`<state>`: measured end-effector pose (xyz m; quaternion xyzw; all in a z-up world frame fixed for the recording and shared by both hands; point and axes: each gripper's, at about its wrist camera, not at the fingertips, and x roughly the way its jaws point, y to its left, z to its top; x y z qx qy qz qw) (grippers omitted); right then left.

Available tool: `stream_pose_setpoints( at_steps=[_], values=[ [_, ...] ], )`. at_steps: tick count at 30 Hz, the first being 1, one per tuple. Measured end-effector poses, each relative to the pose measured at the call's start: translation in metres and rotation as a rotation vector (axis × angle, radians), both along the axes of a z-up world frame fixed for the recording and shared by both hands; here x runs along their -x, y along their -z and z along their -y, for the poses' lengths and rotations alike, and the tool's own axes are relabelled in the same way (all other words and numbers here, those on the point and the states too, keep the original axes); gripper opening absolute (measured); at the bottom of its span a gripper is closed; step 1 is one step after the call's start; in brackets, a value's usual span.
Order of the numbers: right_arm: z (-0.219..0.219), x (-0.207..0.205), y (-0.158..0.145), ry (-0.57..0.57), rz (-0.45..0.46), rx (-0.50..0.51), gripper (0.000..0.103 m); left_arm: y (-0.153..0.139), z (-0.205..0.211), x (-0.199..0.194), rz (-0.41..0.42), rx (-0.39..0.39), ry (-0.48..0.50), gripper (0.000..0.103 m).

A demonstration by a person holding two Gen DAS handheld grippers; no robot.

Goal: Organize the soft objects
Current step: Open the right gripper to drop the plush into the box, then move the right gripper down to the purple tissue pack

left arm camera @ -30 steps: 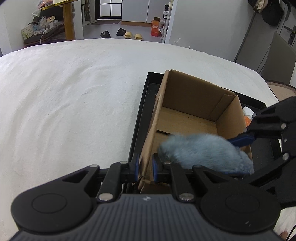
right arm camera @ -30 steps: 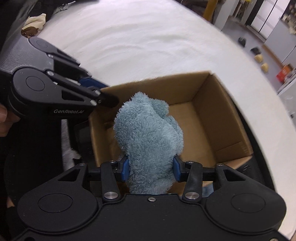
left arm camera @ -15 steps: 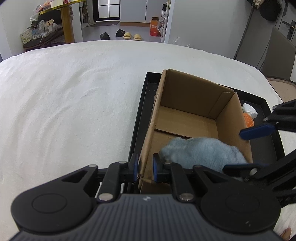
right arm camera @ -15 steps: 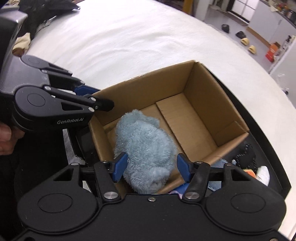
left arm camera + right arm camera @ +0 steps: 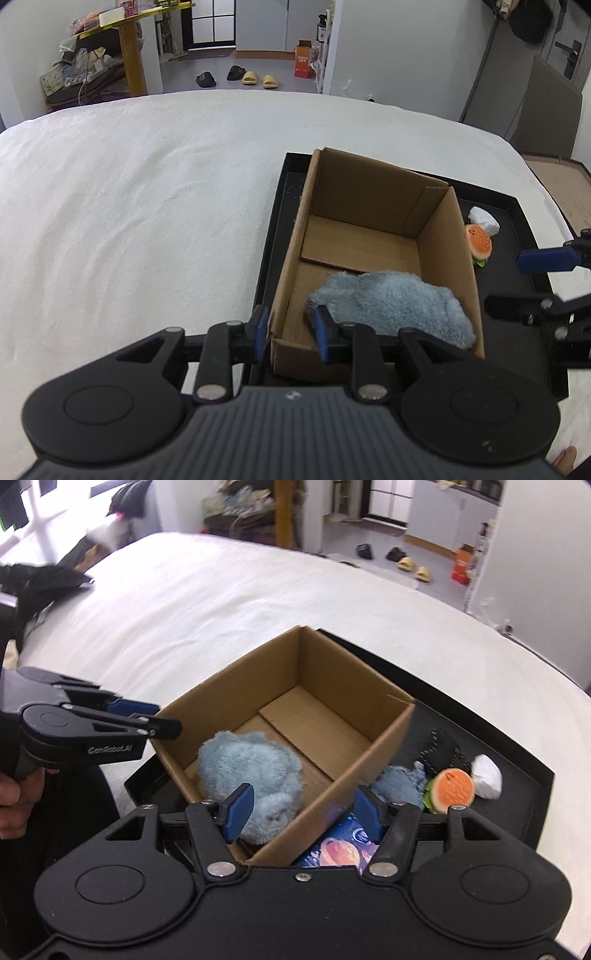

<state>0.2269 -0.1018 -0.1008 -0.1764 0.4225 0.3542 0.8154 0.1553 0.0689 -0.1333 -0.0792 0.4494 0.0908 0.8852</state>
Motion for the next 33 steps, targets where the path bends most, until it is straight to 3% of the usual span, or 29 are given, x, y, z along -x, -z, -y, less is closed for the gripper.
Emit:
stream_pose_setpoints(
  at_steps=[4,8,15,22,28,33],
  values=[
    [0.016,0.0,-0.001,0.088,0.0,-0.049,0.06,-0.005,0.006,-0.001,-0.024,-0.026,0.036,0.031],
    [0.03,0.0,0.002,0.163,-0.004,-0.088,0.06,-0.005,0.008,0.001,-0.015,-0.055,0.05,0.043],
    [0.056,-0.006,0.019,0.304,-0.04,-0.141,0.06,0.0,0.01,0.002,-0.008,-0.072,0.041,0.045],
    [0.075,-0.018,0.057,0.433,-0.146,-0.204,0.06,0.001,0.013,0.002,0.007,-0.093,0.045,0.047],
    [0.081,-0.029,0.091,0.503,-0.243,-0.245,0.06,0.002,0.015,0.001,0.017,-0.098,0.029,0.047],
    [0.071,-0.033,0.101,0.494,-0.258,-0.247,0.061,0.004,0.016,0.001,0.017,-0.115,0.024,0.047]
  ],
)
